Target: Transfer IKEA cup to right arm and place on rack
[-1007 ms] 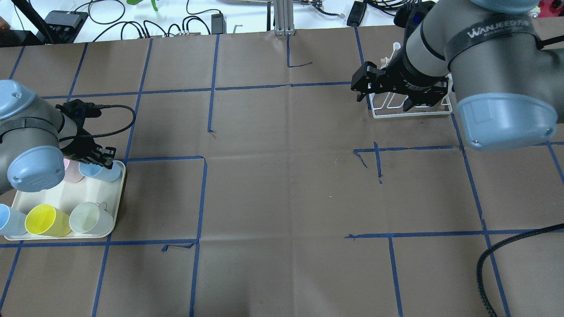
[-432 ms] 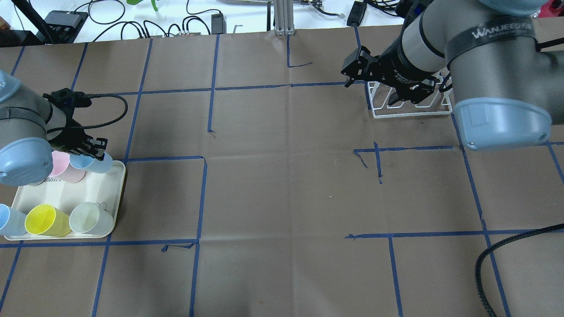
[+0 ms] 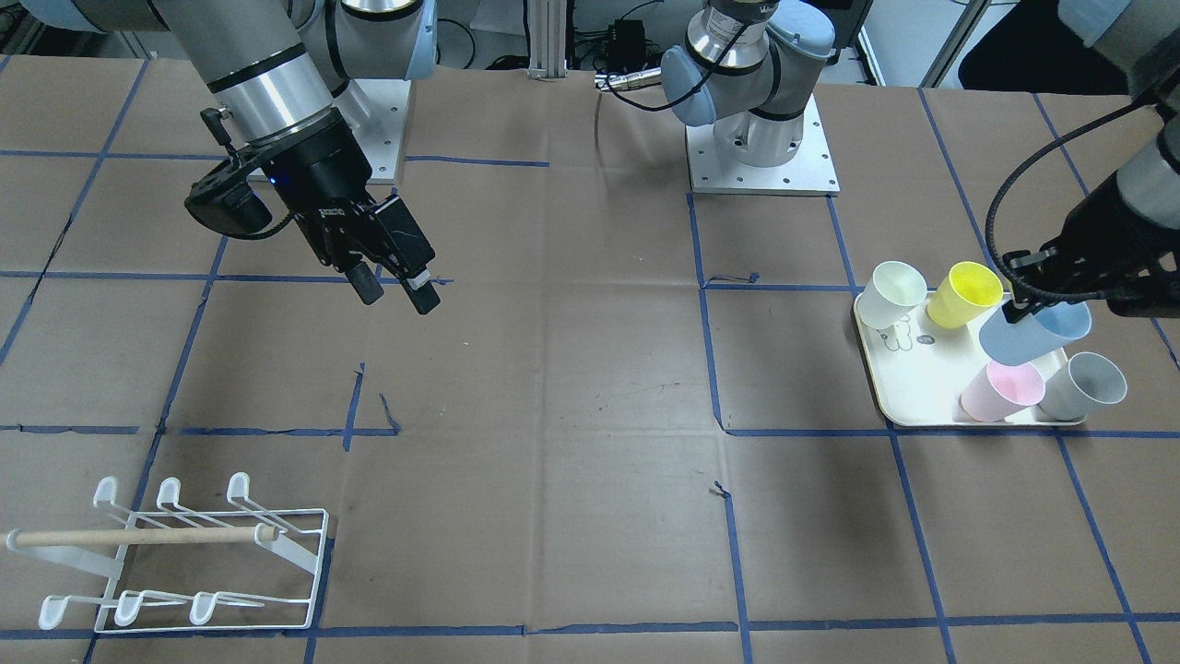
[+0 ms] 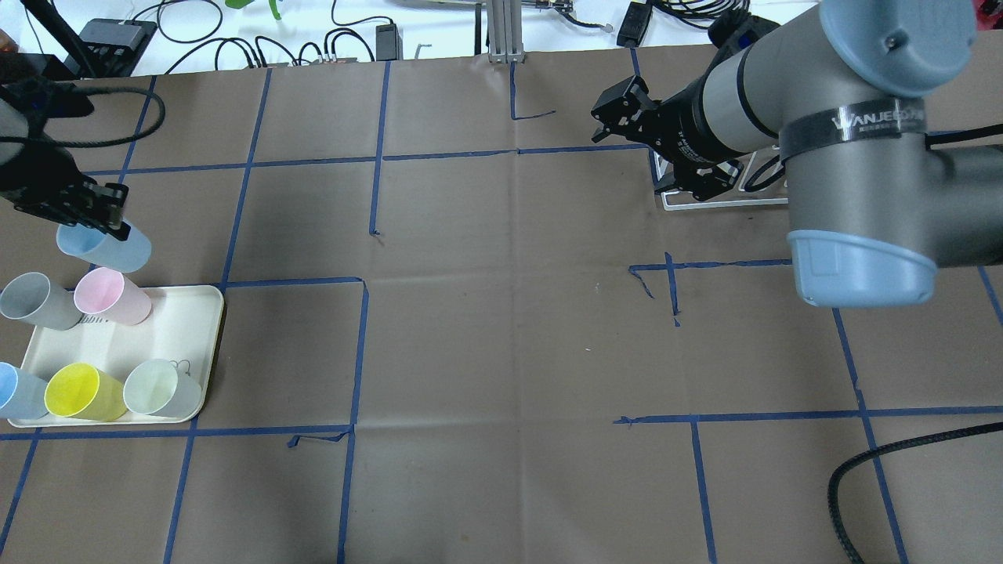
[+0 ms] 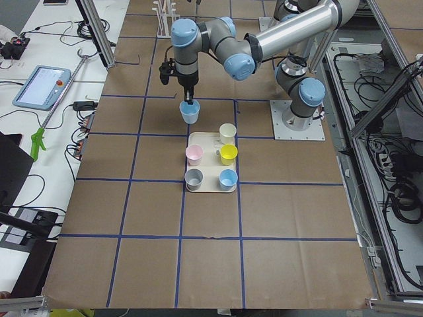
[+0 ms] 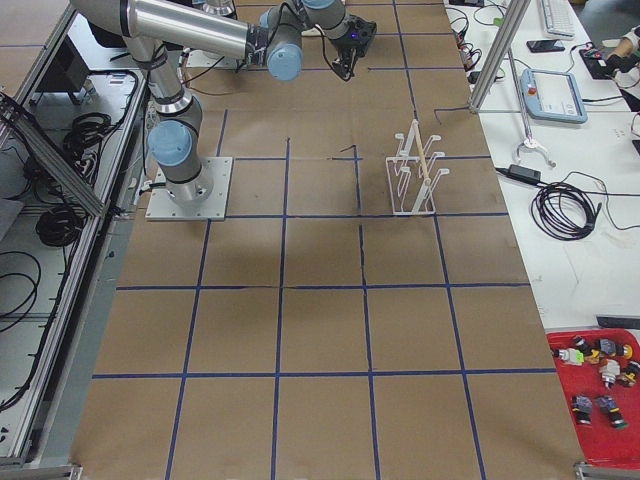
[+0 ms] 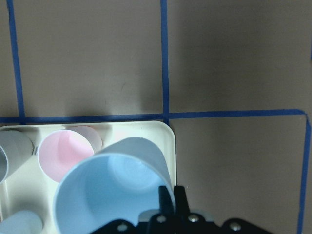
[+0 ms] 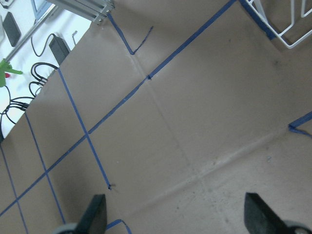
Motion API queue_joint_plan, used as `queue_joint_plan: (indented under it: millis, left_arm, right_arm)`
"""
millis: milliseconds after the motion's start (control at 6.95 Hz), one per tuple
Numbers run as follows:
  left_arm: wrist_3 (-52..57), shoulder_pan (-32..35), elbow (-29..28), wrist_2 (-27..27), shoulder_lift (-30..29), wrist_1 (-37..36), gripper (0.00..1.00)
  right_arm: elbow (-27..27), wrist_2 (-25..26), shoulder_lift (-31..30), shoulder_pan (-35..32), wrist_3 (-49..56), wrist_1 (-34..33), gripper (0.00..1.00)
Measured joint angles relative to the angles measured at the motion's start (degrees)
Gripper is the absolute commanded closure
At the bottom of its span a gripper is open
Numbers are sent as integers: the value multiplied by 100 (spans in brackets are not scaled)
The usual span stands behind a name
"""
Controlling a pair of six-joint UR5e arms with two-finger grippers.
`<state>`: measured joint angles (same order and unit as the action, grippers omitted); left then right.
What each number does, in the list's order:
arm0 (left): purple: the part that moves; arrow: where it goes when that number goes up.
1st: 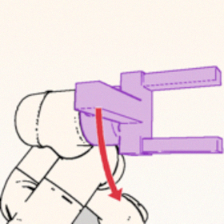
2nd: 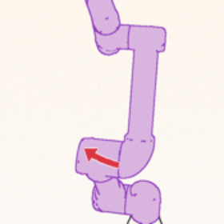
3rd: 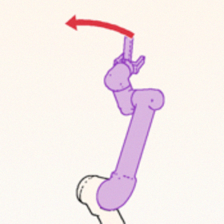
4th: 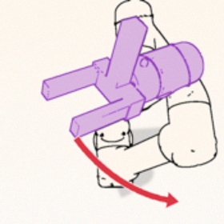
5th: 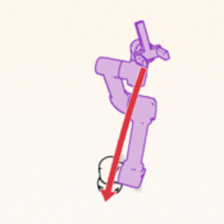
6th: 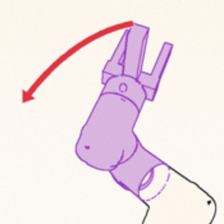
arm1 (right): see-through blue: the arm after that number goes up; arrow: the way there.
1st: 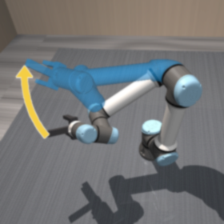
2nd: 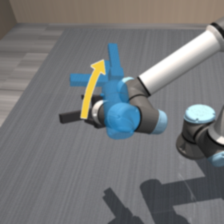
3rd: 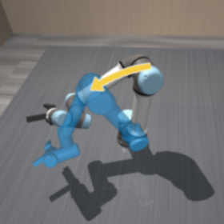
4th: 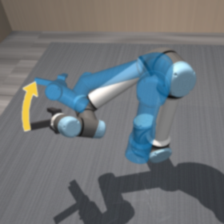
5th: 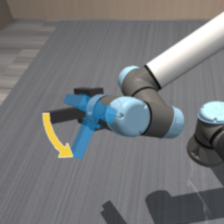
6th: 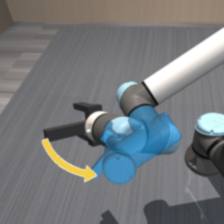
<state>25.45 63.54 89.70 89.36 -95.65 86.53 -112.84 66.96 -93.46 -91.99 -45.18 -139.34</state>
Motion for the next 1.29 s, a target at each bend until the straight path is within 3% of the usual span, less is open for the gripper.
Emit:
queue_joint_plan:
  millis: [288, 576, 1007, 1295]
  left_arm:
    - [-113, 70, -275, -67, -83, 246, 100]
    - [-53, 279, -265, -629, -187, -332, 100]
    - [113, 477, 190, -2402, -232, -2090, 100]
    - [128, 650, 678, -3721, -183, -3428, 100]
  right_arm:
    - [-347, -296, 23, -8, -845, -1114, 0]
    - [-634, -339, 39, -11, -1405, -2377, 0]
    - [-711, -350, 41, -12, -2039, -3204, 0]
    - [-735, -332, 70, -12, -2303, -3369, 0]
